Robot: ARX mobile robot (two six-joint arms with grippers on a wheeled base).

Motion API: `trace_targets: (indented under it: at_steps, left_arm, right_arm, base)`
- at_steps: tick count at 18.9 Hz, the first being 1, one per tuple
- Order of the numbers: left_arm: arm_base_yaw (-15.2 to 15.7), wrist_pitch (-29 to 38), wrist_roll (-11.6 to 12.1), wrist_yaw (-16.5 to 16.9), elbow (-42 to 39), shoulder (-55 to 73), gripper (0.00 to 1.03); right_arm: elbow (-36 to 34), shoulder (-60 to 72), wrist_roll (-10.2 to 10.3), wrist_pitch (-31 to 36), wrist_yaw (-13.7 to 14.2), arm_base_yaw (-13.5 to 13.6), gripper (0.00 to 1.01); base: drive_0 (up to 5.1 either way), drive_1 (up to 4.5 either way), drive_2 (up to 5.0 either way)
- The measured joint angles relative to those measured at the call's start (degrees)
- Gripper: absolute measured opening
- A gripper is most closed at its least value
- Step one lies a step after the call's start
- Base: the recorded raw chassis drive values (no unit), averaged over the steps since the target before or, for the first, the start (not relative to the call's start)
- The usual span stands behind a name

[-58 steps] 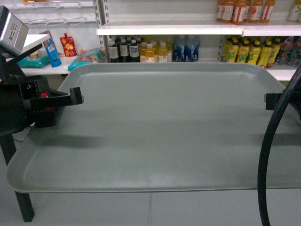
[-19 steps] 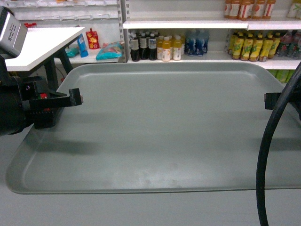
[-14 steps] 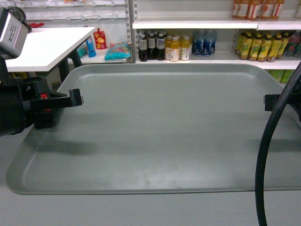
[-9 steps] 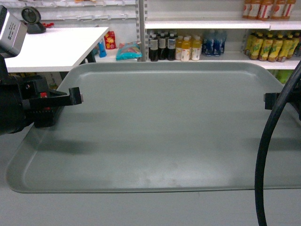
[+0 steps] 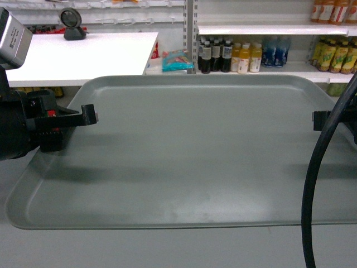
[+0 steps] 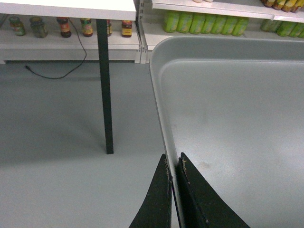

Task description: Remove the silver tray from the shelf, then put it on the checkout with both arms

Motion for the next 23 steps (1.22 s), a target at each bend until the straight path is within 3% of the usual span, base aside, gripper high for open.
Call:
trace_targets:
  at_steps: [6, 23]
  left_arm:
    - [0.04, -0.15, 0.02, -0.02, 0.0, 0.0, 0.03]
    - [0.09, -0.02, 0.07, 0.02, 0.0, 0.0, 0.03]
  right_arm:
    - [0.0, 0.0, 0.0, -0.13, 0.0, 0.02, 0.02]
    - [0.0, 0.0, -0.13, -0.2, 0.0, 0.0, 0.02]
  base:
    - [0.0, -4.31, 4.4]
    - [-5.1, 2.3, 2.3]
